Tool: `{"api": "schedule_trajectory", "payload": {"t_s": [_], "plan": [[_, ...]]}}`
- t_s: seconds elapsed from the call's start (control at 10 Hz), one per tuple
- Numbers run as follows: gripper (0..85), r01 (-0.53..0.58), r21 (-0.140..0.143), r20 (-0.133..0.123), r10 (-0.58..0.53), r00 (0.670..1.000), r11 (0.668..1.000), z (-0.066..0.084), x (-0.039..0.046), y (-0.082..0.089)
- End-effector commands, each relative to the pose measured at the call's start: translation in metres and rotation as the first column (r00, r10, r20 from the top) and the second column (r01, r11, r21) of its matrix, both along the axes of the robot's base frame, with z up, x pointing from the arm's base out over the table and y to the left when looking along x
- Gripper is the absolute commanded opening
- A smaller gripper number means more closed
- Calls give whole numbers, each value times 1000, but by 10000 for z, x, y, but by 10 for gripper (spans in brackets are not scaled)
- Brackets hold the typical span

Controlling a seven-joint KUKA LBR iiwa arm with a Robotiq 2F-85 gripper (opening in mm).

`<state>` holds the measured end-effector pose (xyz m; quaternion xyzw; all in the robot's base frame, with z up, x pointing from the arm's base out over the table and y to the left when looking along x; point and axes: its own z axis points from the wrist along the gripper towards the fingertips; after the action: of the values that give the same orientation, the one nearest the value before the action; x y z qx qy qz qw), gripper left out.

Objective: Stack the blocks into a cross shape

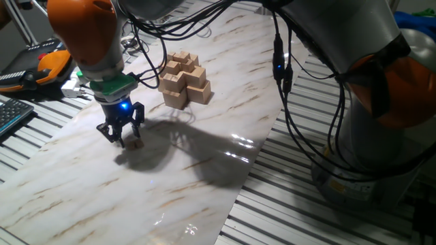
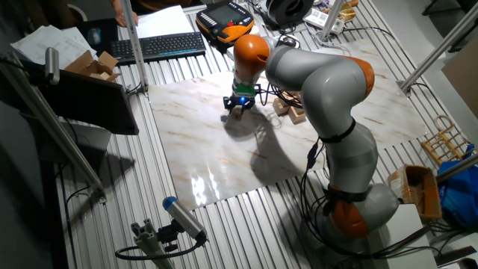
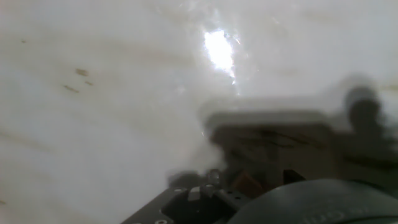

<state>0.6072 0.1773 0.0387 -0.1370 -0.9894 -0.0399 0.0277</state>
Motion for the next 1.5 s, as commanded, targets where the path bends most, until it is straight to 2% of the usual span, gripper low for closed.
{"api": "schedule_trajectory", "payload": {"t_s": [0.0, 0.2, 0.6, 0.9, 1.0, 1.1, 1.2, 1.4], "plan": [[510, 0, 2, 1, 0, 1000, 1000, -9, 7, 3], [510, 5, 8, 1, -5, 1000, 1000, -32, 4, 19], [510, 20, 12, 5, -20, 1000, 1000, -82, -67, 76], [510, 16, 11, 10, -16, 1000, 1000, -92, -63, 78], [340, 7, 8, 11, -7, 1000, 1000, -95, -61, 78], [340, 1, 7, 12, -1, 1000, 1000, -98, -59, 79], [170, -8, 7, 11, 8, 1000, 1000, -102, -55, 79], [170, -19, 9, 11, 19, 1000, 1000, -100, -52, 76]]}}
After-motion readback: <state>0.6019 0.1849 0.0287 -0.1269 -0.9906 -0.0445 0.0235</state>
